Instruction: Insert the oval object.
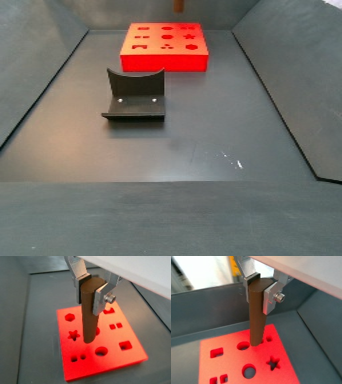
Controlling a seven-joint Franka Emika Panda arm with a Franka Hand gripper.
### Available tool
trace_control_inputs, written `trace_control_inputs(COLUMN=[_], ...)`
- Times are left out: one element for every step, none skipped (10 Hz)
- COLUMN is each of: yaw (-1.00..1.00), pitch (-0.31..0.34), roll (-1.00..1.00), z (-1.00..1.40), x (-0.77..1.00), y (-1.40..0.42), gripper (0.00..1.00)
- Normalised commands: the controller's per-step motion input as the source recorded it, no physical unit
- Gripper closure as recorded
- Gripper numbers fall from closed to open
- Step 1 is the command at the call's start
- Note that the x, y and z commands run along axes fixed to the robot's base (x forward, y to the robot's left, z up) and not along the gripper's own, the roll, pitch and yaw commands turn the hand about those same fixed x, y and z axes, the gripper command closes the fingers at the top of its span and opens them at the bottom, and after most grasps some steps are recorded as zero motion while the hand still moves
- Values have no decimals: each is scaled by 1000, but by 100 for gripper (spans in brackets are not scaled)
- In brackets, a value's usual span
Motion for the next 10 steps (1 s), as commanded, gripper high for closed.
trace_control_inputs(yaw=[-1000,-1000,-1000,0,0,-829,-1000,-1000,-1000,-1000], pitch=[26,46,114,56,11,0,0,0,0,0], roll=[0,0,0,0,0,41,56,46,39,37], z=[-634,-571,-297,0,0,0,0,0,0,0], x=[0,0,-9,60,0,140,0,0,0,0], y=[0,0,0,0,17,-137,0,0,0,-11], gripper=[100,100,100,100,100,100,100,100,100,100])
